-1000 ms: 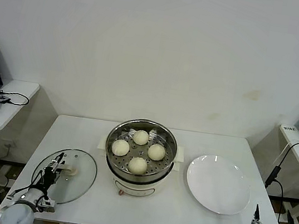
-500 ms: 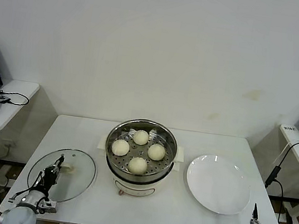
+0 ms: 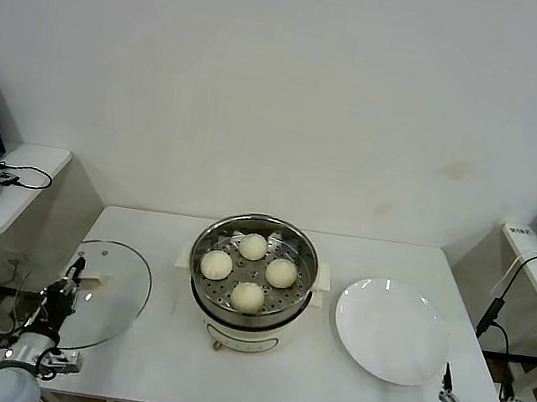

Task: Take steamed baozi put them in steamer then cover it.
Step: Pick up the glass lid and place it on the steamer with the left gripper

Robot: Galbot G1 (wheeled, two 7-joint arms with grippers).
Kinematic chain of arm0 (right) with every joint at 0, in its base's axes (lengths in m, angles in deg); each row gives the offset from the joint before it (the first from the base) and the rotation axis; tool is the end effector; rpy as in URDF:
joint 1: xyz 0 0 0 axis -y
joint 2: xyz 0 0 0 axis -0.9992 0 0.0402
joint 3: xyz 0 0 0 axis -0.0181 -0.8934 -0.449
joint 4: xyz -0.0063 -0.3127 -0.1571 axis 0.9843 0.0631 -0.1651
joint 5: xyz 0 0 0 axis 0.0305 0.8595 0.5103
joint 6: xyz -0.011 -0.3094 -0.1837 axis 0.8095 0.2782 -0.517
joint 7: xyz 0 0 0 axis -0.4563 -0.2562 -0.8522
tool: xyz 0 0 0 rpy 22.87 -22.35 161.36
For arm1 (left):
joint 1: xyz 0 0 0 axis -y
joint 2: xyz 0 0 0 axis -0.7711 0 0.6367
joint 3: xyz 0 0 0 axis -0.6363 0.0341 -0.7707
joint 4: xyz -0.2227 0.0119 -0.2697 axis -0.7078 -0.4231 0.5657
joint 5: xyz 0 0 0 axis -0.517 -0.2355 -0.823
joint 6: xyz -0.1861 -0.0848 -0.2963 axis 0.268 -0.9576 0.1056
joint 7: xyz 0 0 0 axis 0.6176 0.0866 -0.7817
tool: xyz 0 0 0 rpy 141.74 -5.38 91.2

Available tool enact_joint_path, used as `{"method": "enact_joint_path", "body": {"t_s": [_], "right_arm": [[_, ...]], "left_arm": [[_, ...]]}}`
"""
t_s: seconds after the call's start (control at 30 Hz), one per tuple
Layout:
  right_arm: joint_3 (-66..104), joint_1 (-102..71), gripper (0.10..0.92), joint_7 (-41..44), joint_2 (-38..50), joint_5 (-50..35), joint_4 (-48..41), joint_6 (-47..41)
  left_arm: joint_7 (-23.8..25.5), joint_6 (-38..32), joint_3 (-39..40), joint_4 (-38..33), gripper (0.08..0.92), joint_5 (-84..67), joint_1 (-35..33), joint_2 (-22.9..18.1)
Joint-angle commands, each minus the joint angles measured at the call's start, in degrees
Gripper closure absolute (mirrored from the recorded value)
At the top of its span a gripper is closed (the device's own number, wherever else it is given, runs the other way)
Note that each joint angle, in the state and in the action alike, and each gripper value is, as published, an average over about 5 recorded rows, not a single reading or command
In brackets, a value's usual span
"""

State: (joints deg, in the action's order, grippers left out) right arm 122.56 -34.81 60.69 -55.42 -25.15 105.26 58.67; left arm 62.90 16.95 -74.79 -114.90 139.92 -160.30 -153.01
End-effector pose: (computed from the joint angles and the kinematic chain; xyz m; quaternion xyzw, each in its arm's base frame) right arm 0.1202 -0.1711 -0.3534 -0.0836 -0.9790 0.1860 0.0044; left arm 0.2465 0.1830 -0.3523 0.0268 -0.6888 -0.7239 0.0281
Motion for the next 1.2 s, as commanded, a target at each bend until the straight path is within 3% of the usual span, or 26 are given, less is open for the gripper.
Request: {"method": "enact_joint_path", "body": {"t_s": [0.03,0.23,0.43,0.73,0.93,1.2], "right_arm": [[-3.55,0.03,0.203,0.14,0.09,2.12,-0.68,0.63],[-5.67,0.46,0.203,0.07,-0.55,3.83,-1.1,0.44],[-6.56,1.59,0.203,-0.36,-3.32,10.69,-3.05,2.36],[-9.48,2.87,0.203,-1.77,-5.38,14.92,-6.8,4.06],[-11.59,3.84,0.203,-2.44,-5.69,17.19,-9.33,4.67],[-13.14,4.18,0.203,-2.89,-6.22,19.61,-10.0,4.76]], "left_arm": [[7.69,9.16,0.68,-18.0,0.86,-8.29,-2.82,5.71],[10.25,18.39,10.71,-23.07,0.86,-15.16,2.47,10.16],[13.1,21.89,21.89,-22.74,0.86,-9.44,10.13,9.39],[19.23,25.93,35.33,-15.85,0.86,2.1,22.35,0.6],[22.63,27.66,38.03,-11.89,0.86,8.07,27.49,-5.85],[25.93,28.72,39.97,-7.33,0.86,12.35,30.46,-10.62]]}}
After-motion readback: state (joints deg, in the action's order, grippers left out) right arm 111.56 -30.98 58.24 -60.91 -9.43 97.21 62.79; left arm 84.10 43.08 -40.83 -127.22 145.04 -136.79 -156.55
